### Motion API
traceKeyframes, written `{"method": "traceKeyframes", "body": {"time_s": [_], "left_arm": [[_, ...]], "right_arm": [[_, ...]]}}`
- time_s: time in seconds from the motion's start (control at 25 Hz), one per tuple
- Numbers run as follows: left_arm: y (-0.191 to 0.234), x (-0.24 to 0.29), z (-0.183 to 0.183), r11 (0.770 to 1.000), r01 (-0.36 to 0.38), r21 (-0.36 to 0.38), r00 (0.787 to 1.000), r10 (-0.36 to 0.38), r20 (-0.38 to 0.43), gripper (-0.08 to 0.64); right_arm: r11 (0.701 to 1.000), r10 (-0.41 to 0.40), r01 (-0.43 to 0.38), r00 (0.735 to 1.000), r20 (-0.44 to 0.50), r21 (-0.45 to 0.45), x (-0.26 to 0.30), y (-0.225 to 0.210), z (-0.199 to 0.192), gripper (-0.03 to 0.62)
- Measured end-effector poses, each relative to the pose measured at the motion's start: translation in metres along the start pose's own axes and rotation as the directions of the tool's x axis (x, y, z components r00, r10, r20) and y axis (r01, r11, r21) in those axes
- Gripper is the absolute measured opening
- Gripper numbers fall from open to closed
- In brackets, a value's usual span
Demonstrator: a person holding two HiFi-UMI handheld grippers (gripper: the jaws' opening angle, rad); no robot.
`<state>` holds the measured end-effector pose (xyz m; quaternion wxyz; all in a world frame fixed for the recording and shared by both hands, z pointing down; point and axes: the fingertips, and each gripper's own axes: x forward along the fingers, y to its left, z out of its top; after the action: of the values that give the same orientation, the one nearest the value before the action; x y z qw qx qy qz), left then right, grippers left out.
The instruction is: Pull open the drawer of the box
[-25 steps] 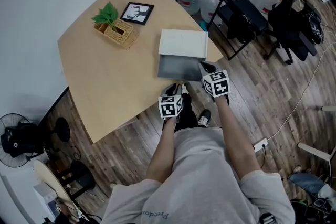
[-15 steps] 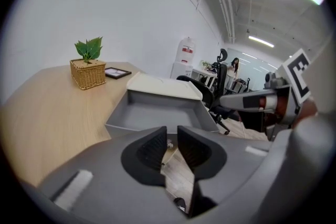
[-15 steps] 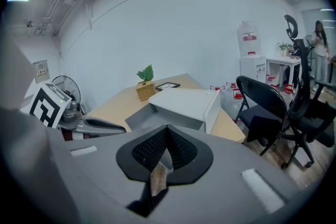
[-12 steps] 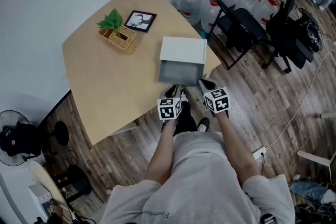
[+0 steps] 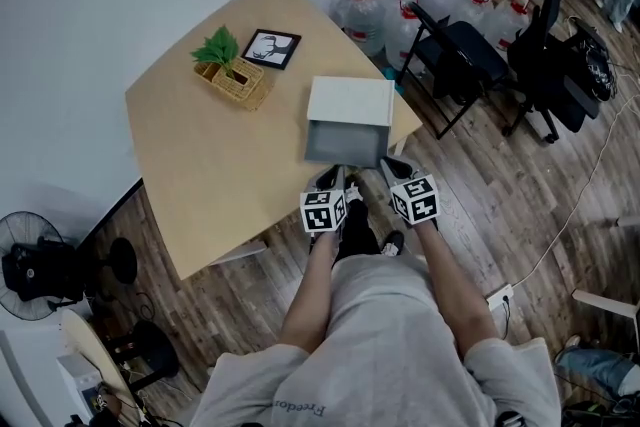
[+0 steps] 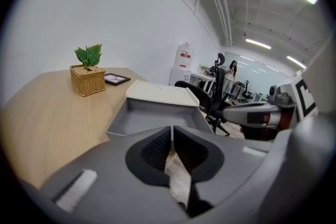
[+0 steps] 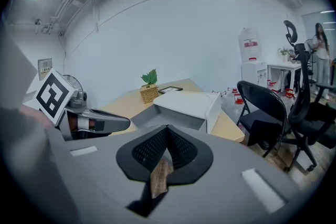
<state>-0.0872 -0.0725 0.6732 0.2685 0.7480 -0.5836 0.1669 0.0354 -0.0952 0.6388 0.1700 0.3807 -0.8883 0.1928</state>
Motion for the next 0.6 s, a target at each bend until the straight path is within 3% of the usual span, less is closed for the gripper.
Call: {"method": "traceKeyframes", "body": {"time_s": [0.28,0.6], "left_arm": [[-0.0045,-0.0011,0.0021,1.000,0.012,0.019,1.000,-0.012,0.005,0.054],[-0.0106,-0.0013,0.0035,0.999,0.014,0.030,1.000,-0.014,0.001,0.054]], "right_arm": [[1.000,-0.018,0.017,1.000,0.021,0.026,-0.0036,-0.0081,0.0000,0.002],[1.000,0.009,-0.009,1.000,0.018,-0.009,-0.0090,-0.0039,-0.0015,0.002]]}}
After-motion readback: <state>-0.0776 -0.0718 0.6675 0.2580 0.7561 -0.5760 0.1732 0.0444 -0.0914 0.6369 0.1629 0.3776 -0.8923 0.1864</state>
